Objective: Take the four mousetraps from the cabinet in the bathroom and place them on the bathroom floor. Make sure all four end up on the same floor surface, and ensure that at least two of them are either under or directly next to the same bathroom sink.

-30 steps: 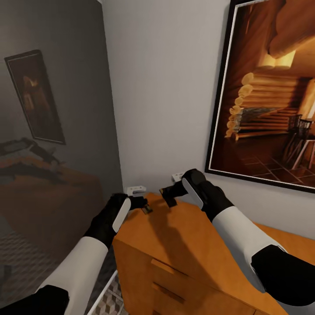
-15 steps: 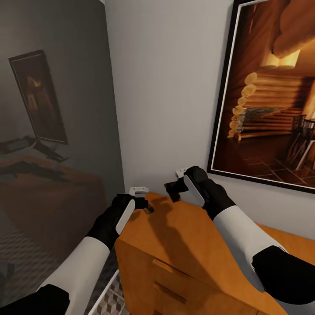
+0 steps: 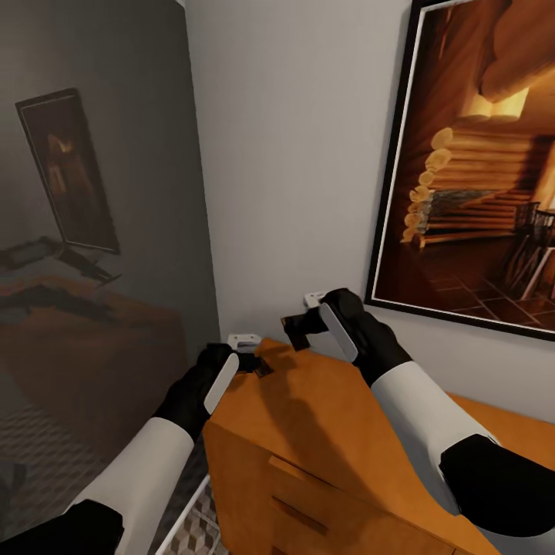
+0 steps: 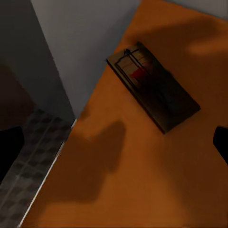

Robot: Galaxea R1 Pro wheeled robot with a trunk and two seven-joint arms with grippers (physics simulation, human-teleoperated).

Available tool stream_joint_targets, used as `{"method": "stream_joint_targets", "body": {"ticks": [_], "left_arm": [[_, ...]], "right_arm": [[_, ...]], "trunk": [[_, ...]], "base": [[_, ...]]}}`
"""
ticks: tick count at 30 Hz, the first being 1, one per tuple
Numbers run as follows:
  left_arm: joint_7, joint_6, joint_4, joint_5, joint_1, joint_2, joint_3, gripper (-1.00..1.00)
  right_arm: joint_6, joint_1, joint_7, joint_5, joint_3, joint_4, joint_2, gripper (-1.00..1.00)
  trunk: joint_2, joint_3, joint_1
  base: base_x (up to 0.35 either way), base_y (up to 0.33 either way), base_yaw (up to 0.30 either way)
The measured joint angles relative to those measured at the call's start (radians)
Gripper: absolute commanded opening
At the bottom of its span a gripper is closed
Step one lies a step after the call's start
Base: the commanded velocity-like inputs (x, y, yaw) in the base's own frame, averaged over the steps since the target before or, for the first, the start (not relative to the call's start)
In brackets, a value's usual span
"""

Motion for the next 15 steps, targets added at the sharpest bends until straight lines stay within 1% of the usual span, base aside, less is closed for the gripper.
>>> {"method": "stream_joint_targets", "body": {"ticks": [2,3,5,8,11,15], "left_arm": [[0.011,-0.010,0.011,0.011,0.000,0.000,0.002,1.00],[0.006,-0.016,0.017,0.017,0.000,0.000,0.002,1.00],[-0.005,-0.027,0.028,0.027,0.001,0.000,0.003,1.00],[-0.022,-0.038,0.045,0.040,0.001,0.000,0.004,1.00],[-0.039,-0.041,0.062,0.057,0.001,0.000,0.004,1.00],[-0.042,-0.043,0.067,0.079,0.001,0.000,0.005,1.00]], "right_arm": [[0.000,0.000,0.002,0.006,0.003,-0.011,0.011,-1.00],[0.000,0.000,0.002,0.010,0.004,-0.017,0.017,-1.00],[0.000,0.000,0.002,0.025,0.004,-0.006,0.012,-1.00],[0.000,0.000,0.001,0.044,0.003,0.011,0.014,-1.00],[0.000,0.000,0.001,0.047,0.002,0.028,0.016,-1.00],[0.000,0.000,0.000,0.048,0.004,0.035,0.018,-1.00]], "trunk": [[0.000,0.000,0.000],[0.000,0.000,0.000],[0.000,0.000,0.000],[0.000,0.000,0.000],[0.000,0.000,0.000],[0.000,0.000,0.000]], "base": [[0.000,0.000,0.000],[0.000,0.000,0.000],[0.000,0.000,0.000],[0.000,0.000,0.000],[0.000,0.000,0.000],[0.000,0.000,0.000]]}}
